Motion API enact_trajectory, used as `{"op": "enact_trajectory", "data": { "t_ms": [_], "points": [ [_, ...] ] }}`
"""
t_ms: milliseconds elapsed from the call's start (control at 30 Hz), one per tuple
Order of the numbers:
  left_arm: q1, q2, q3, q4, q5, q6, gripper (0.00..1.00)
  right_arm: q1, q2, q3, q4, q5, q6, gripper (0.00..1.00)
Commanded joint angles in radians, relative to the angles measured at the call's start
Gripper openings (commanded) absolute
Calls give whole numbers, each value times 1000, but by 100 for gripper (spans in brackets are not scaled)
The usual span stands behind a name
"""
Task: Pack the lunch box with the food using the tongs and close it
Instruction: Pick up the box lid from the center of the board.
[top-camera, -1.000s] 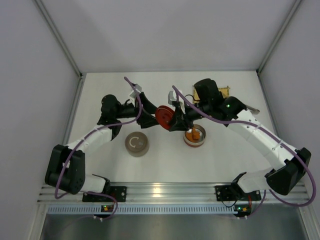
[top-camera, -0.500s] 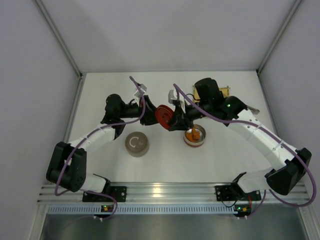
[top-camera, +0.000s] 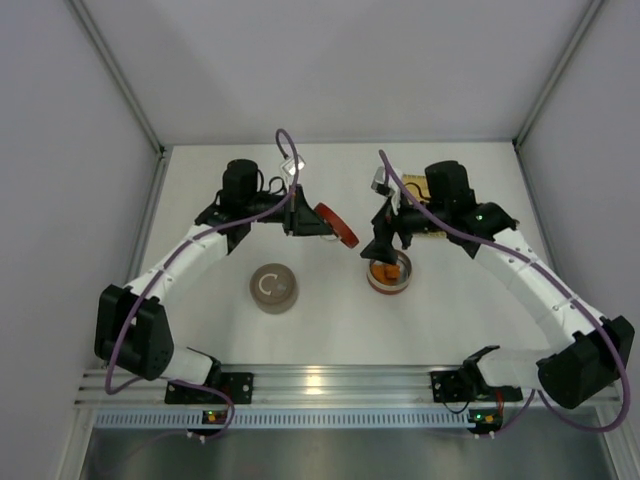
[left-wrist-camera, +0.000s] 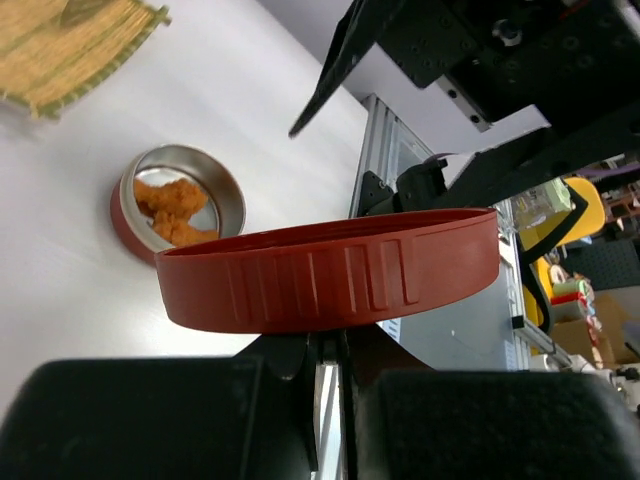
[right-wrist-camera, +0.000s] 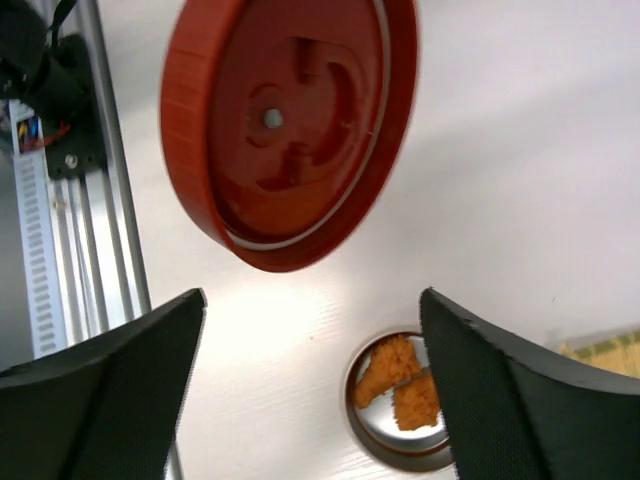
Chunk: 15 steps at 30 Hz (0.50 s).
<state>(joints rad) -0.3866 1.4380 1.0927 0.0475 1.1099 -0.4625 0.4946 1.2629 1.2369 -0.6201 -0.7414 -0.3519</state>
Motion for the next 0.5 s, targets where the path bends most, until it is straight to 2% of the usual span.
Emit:
{"op": "enact_trajectory", "data": {
  "t_ms": [0, 67, 267, 467],
  "points": [
    [2, -33, 45, -303, -109, 71, 0, -21, -79, -33, 124, 52, 82, 96],
    [2, -53, 47, -328, -152, 65, 0, -22, -91, -40, 143, 57, 112, 99],
    [0, -44, 99, -454, -220, 100, 0, -21, -85, -57, 256, 85, 256, 99],
    [-3, -28, 159, -563, -335, 189, 0, -11, -2, -30, 302, 56, 391, 100]
  ]
}}
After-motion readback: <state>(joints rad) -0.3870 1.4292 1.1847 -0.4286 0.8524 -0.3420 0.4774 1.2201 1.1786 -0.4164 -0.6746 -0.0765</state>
